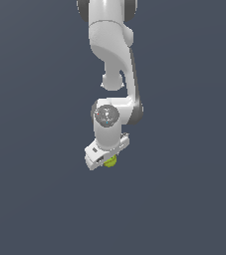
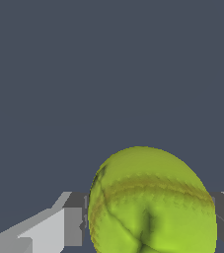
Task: Pick up the object and move it to a goal position.
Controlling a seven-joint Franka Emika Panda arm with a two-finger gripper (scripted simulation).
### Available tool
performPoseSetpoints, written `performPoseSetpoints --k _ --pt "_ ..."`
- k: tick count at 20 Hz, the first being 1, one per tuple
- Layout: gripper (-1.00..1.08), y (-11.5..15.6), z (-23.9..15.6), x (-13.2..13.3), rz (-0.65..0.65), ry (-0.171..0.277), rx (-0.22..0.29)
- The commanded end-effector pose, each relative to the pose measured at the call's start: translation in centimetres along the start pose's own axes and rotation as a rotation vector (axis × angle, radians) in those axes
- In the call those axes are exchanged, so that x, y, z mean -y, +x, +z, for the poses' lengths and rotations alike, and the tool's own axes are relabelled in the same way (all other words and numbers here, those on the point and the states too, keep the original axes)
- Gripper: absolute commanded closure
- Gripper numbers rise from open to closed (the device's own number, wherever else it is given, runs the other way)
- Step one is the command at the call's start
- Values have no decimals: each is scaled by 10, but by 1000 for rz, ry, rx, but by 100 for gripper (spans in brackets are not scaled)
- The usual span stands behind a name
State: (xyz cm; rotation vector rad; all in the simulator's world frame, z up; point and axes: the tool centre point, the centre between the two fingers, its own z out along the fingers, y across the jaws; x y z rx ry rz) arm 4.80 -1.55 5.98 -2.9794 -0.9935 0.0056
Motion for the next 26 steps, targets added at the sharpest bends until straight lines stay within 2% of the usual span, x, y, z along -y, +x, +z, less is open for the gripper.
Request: performPoseSetpoints --k 1,6,26 --pt "108 4 -13 11 -1 -2 -2" --pt "108 14 -47 45 -2 -3 -2" --pt "108 67 -221 212 -2 -4 -2"
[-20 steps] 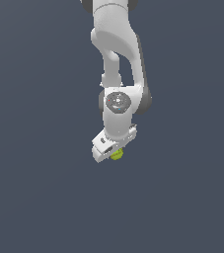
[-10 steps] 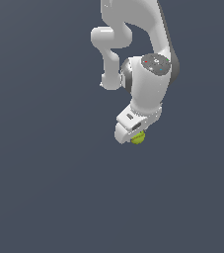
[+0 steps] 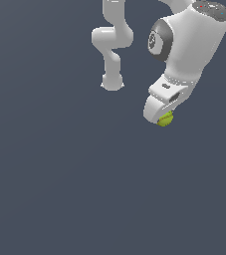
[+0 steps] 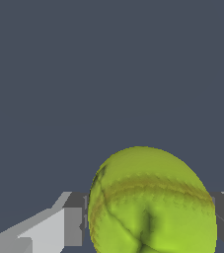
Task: Pick up the object and move it to a goal position.
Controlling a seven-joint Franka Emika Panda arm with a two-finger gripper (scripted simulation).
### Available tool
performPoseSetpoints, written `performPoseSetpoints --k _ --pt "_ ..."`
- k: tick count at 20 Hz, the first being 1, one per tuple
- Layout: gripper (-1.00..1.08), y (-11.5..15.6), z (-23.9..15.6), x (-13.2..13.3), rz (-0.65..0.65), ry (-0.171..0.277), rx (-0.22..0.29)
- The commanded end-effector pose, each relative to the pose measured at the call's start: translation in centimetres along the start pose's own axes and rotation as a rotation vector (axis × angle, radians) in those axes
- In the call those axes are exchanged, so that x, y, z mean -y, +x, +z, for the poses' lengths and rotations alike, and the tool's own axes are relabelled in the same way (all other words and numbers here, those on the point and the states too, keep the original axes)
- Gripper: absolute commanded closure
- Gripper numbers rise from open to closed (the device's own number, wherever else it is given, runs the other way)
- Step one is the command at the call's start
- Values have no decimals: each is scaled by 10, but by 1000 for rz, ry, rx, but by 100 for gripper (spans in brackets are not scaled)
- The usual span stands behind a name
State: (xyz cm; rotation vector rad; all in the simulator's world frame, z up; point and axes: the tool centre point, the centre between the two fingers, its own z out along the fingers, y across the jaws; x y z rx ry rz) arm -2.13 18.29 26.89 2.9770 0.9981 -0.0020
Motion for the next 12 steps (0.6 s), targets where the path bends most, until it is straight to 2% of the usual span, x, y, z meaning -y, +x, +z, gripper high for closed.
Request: performPoseSetpoints --k 1,7,12 --pt "108 6 -19 17 1 0 -1" --pt "108 16 -45 40 1 1 -1" --pt "108 19 -52 46 2 1 -2"
